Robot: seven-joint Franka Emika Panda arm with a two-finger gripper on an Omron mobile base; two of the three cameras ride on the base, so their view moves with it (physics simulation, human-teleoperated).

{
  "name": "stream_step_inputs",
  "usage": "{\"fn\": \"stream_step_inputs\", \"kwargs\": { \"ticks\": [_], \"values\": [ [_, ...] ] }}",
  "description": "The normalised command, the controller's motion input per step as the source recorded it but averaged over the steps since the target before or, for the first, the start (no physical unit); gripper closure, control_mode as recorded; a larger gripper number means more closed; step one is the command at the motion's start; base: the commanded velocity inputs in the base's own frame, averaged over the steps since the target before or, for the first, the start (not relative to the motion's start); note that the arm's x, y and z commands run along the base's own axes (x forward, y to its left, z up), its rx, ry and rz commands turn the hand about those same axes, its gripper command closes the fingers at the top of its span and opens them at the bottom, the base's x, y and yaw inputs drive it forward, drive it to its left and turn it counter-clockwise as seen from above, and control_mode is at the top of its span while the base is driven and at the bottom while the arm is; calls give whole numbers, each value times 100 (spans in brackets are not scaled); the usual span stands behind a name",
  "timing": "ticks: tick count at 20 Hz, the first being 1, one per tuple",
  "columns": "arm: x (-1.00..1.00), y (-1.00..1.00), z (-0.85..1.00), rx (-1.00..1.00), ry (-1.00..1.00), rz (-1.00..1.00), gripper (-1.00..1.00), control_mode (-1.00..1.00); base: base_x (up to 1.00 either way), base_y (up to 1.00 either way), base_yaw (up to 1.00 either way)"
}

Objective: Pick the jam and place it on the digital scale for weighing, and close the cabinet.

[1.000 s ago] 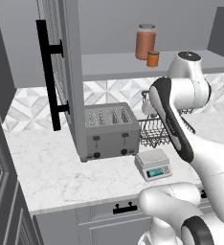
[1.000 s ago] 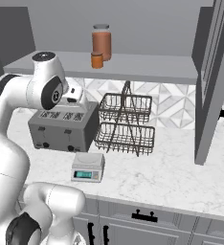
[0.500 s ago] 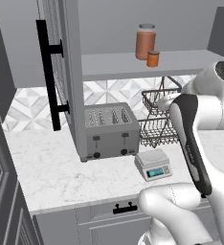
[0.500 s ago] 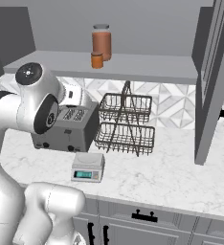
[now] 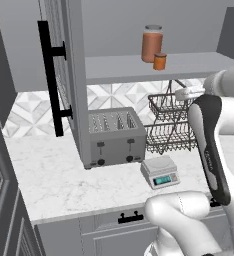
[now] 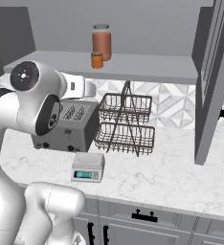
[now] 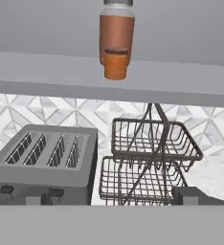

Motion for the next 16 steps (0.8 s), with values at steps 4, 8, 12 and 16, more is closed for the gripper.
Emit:
{"fn": "stream_step_inputs", "kwargs": {
  "ticks": [4,8,12,16],
  "values": [
    [0,-7,62,0,-1,2,-100,-100,0,0,0],
    [11,-8,25,0,-4,1,-100,-100,0,0,0],
    [31,0,6,0,-5,0,-100,-100,0,0,0],
    [46,0,4,0,-2,0,-100,-100,0,0,0]
  ]
}}
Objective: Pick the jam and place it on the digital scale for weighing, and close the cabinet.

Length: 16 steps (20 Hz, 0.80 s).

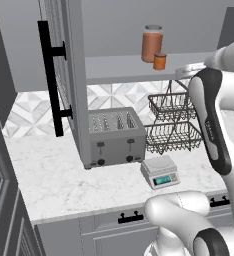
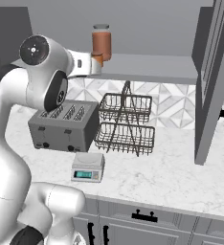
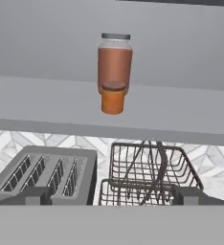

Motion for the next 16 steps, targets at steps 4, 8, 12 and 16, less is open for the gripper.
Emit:
{"fn": "stream_step_inputs", "kwargs": {
  "ticks": [4,8,12,16],
  "values": [
    [54,0,0,0,0,0,-100,-100,0,0,0],
    [51,-1,0,0,0,0,-100,-100,0,0,0],
    [39,-1,0,0,-6,2,-100,-100,0,0,0],
    [24,-2,0,0,-13,6,-100,-100,0,0,0]
  ]
}}
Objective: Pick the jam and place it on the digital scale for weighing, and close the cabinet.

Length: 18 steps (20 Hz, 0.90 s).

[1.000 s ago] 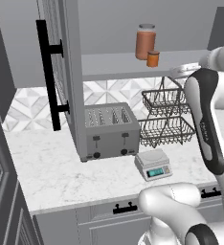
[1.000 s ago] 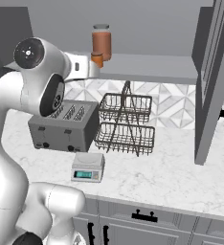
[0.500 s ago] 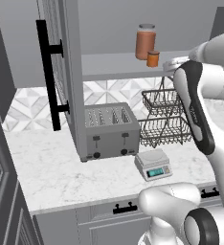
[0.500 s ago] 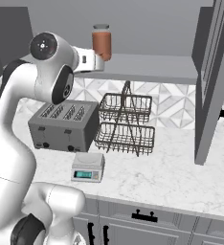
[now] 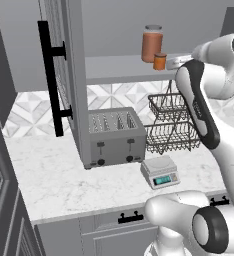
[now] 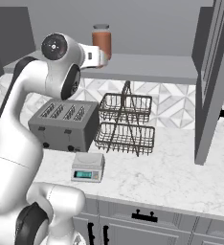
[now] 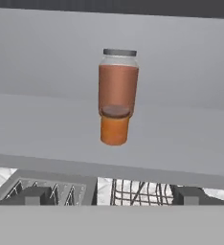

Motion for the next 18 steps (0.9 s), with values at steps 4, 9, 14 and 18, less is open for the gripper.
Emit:
{"fn": "stream_step_inputs", "kwargs": {
  "ticks": [4,9,14,18],
  "values": [
    [16,0,-4,0,-18,6,-100,-100,0,0,0],
    [23,0,0,0,-2,1,-100,-100,0,0,0],
    [28,0,-4,0,-1,0,-100,-100,0,0,0],
    [31,0,0,0,1,0,-100,-100,0,0,0]
  ]
}}
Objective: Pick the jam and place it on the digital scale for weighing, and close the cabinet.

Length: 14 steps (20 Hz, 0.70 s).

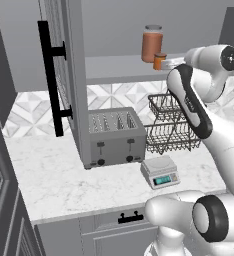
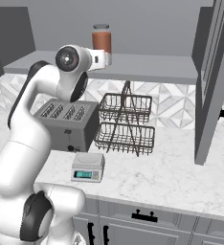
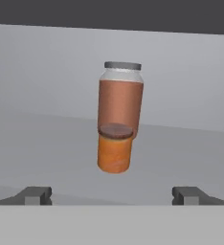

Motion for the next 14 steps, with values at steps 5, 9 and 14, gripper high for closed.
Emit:
{"fn": "stream_step_inputs", "kwargs": {
  "ticks": [5,9,14],
  "values": [
    [37,0,0,0,1,0,-100,-100,0,0,0],
    [33,0,0,0,0,0,-100,-100,0,0,0],
    [29,0,0,0,0,0,-100,-100,0,0,0]
  ]
}}
